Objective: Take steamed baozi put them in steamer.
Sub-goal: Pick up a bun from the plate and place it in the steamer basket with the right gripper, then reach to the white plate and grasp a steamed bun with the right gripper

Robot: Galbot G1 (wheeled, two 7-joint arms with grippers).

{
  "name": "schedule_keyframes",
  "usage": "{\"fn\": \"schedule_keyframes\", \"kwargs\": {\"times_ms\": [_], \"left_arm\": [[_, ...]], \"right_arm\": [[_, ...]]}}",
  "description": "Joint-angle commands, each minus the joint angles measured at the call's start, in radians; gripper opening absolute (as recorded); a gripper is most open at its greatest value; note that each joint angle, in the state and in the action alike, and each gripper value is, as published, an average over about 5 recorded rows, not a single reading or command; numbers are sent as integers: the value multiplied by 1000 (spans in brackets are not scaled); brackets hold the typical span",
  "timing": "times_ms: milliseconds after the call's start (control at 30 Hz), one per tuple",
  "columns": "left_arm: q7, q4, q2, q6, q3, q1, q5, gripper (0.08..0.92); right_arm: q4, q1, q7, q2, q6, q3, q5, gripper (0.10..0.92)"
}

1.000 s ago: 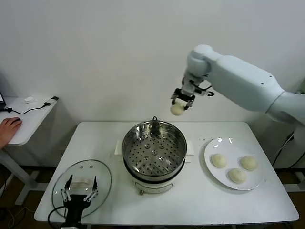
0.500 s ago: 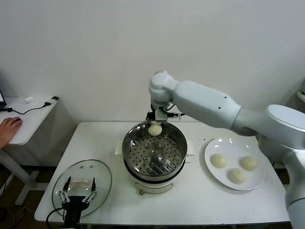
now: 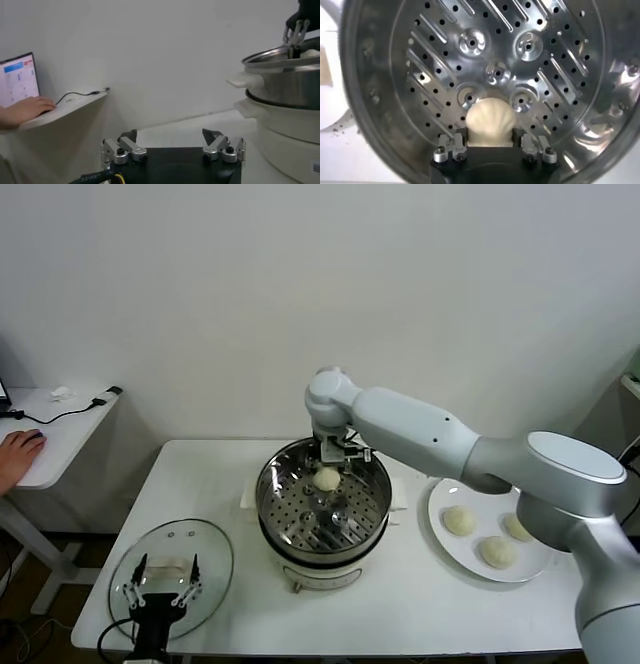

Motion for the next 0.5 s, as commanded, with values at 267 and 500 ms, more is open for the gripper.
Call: {"fn": "schedule_keyframes", "kwargs": {"times_ms": [267,500], "left_arm": [[-8,-1,-1,-2,2,7,-7,823],[-1,-5,-1,-3,0,4,-4,823]], "right_arm": [[81,55,-14,-67,-36,6,119,822],[258,208,17,-307,-177,-3,342,823]]}}
